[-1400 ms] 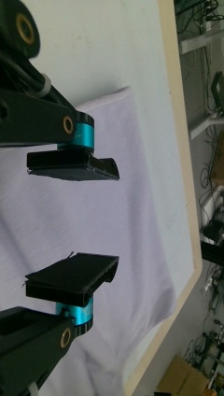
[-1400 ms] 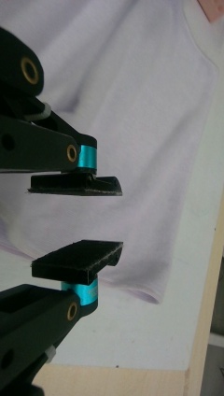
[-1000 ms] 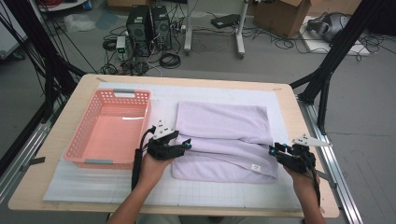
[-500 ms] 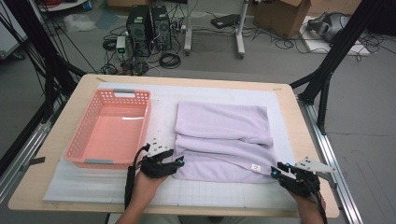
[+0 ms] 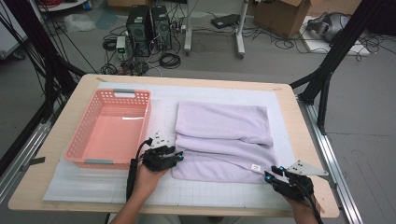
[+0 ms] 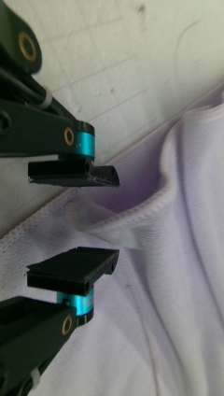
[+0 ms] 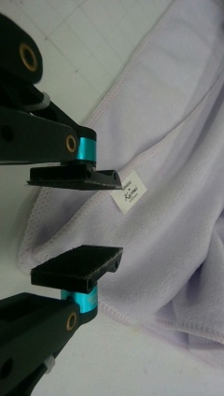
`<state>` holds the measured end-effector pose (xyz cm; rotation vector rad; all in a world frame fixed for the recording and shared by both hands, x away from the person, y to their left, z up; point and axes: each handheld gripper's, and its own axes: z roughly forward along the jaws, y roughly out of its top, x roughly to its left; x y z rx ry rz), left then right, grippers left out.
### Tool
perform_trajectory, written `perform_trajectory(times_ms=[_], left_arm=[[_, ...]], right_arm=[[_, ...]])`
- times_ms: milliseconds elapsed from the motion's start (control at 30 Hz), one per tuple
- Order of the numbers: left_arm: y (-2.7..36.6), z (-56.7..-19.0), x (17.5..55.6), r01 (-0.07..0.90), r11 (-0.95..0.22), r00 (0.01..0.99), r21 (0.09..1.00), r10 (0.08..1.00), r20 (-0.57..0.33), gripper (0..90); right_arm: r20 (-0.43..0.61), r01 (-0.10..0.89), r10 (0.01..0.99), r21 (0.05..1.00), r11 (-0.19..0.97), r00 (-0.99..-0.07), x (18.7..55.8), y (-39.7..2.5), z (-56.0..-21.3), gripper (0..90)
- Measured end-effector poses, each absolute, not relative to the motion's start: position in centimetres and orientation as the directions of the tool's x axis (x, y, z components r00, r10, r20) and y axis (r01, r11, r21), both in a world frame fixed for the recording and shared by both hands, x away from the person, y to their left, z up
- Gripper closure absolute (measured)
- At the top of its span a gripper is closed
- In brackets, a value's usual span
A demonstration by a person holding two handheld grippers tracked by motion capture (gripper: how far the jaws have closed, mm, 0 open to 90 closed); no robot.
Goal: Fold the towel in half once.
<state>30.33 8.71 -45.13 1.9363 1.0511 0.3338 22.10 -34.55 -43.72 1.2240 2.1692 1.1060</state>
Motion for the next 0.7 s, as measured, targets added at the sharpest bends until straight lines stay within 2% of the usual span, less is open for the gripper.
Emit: perform_trajectory(times_ms=[33, 67, 133, 233, 333, 367, 700], left_arm=[[8.7, -45.0, 30.2, 0.544, -0.259, 0.612, 0.798, 0.773, -0.166, 65.4], [8.7, -45.0, 30.1, 0.545, -0.271, 0.62, 0.793, 0.767, -0.164, 81.4], [8.6, -45.0, 29.9, 0.539, -0.278, 0.624, 0.795, 0.766, -0.155, 86.4], [8.8, -44.6, 29.6, 0.532, -0.257, 0.631, 0.807, 0.755, -0.176, 86.7], [9.3, -44.3, 29.0, 0.528, -0.227, 0.641, 0.818, 0.738, -0.209, 86.6], [9.5, -44.3, 28.8, 0.531, -0.219, 0.644, 0.819, 0.732, -0.222, 86.6], [11.1, -43.3, 26.5, 0.544, -0.182, 0.674, 0.819, 0.676, -0.298, 86.8]], right_arm=[[0.02, 0.521, 0.849, 0.797, 0.305, -0.528, 22.1, -34.5, -43.7, 60.5], [-0.01, 0.52, 0.848, 0.787, 0.333, -0.53, 22.1, -34.5, -43.8, 60.8], [-0.017, 0.522, 0.851, 0.783, 0.339, -0.526, 22.3, -34.6, -44.0, 62.8], [-0.001, 0.533, 0.84, 0.773, 0.345, -0.542, 22.7, -34.4, -44.5, 69.7], [-0.016, 0.533, 0.832, 0.761, 0.369, -0.554, 23.2, -34.1, -44.8, 82.9], [-0.016, 0.534, 0.832, 0.76, 0.371, -0.555, 23.3, -34.2, -44.7, 84.6], [0.042, 0.511, 0.82, 0.799, 0.316, -0.571, 22.2, -36.3, -43.0, 86.2]])
